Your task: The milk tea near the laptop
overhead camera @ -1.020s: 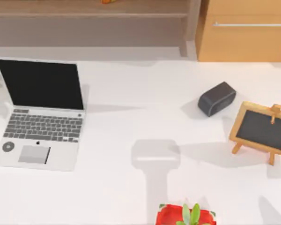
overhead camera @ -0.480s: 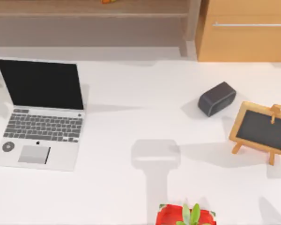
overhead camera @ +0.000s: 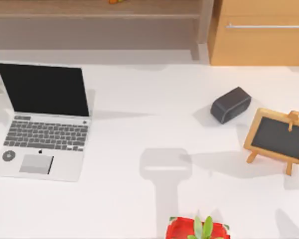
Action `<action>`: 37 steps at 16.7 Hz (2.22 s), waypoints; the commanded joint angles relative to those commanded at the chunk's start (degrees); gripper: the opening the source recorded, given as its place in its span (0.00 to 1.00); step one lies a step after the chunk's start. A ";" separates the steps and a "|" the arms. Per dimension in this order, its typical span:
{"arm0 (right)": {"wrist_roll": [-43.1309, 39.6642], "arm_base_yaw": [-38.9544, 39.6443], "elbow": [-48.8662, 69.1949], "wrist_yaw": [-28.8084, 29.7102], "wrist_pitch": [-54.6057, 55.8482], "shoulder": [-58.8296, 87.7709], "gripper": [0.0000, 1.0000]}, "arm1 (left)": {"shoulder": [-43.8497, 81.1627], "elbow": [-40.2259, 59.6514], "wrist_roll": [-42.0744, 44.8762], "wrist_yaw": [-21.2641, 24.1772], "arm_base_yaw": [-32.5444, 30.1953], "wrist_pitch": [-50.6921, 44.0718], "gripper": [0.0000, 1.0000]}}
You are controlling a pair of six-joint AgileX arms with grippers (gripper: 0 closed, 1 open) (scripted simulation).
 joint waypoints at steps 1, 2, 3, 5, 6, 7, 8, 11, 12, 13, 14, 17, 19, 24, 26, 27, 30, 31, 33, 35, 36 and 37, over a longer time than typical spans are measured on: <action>0.00 0.00 0.00 0.00 0.00 0.00 1.00 | 1.03 0.73 -0.73 -2.01 -2.02 0.91 1.00; 0.00 0.00 0.00 0.00 0.00 0.00 1.00 | 1.96 1.30 -1.23 -3.39 -3.42 1.68 1.00; 0.00 0.00 0.00 0.00 0.00 0.00 1.00 | 2.61 1.66 -1.49 -4.18 -4.21 2.22 1.00; 0.00 0.00 0.00 0.00 0.00 0.00 1.00 | 2.79 1.75 -1.55 -4.37 -4.40 2.37 1.00; 0.00 0.00 0.00 0.00 0.00 0.00 1.00 | 2.79 1.75 -1.55 -4.37 -4.40 2.37 1.00; 0.00 0.00 0.00 0.00 0.00 0.00 1.00 | 2.79 1.75 -1.55 -4.37 -4.40 2.37 1.00; 0.00 0.00 0.00 0.00 0.00 0.00 1.00 | 2.79 1.75 -1.55 -4.37 -4.40 2.37 0.92; 0.00 0.00 0.00 0.00 0.00 0.00 1.00 | 2.79 1.75 -1.55 -4.37 -4.40 2.37 0.70; 0.00 0.00 0.00 0.00 0.00 0.00 1.00 | 2.79 1.75 -1.55 -4.37 -4.40 2.37 0.62; 0.00 0.00 0.00 0.00 0.00 0.00 1.00 | 2.79 1.75 -1.55 -4.37 -4.40 2.37 0.55; 0.00 0.00 0.00 0.00 0.00 0.00 1.00 | 2.79 1.75 -1.55 -4.37 -4.40 2.37 0.47; 0.00 0.00 0.00 0.00 0.00 0.00 1.00 | 2.79 1.75 -1.55 -4.37 -4.40 2.37 0.25; 0.00 0.00 0.00 0.00 0.00 0.00 1.00 | 2.79 1.75 -1.55 -4.37 -4.40 2.37 0.10; 0.00 0.00 0.00 0.00 0.00 0.00 1.00 | 2.79 1.75 -1.55 -4.37 -4.40 2.37 0.00; 0.00 0.00 0.00 0.00 0.00 0.00 1.00 | 2.79 1.75 -1.55 -4.37 -4.40 2.37 0.00; 0.00 0.00 0.00 0.00 0.00 0.00 1.00 | 2.79 1.75 -1.55 -4.37 -4.40 2.37 0.00; 0.00 0.00 0.00 0.00 0.00 0.00 1.00 | 2.62 1.69 -1.45 -4.42 -4.36 2.17 0.00; 0.00 0.00 0.00 0.00 0.00 0.00 1.00 | 2.06 1.67 -1.44 -4.43 -4.36 1.65 0.00; 0.00 0.00 0.00 0.00 0.00 0.00 1.00 | 1.10 1.65 -1.44 -4.44 -4.36 0.71 0.00; 0.00 0.00 0.00 0.00 0.00 0.00 1.00 | 0.14 1.62 -1.44 -4.45 -4.35 -0.24 0.00; 0.00 0.00 0.00 0.00 0.00 0.00 1.00 | -0.34 1.61 -1.44 -4.46 -4.35 -0.71 0.00; 0.00 0.00 0.00 0.00 0.00 0.00 1.00 | -0.83 1.58 -1.44 -4.47 -4.35 -1.21 0.00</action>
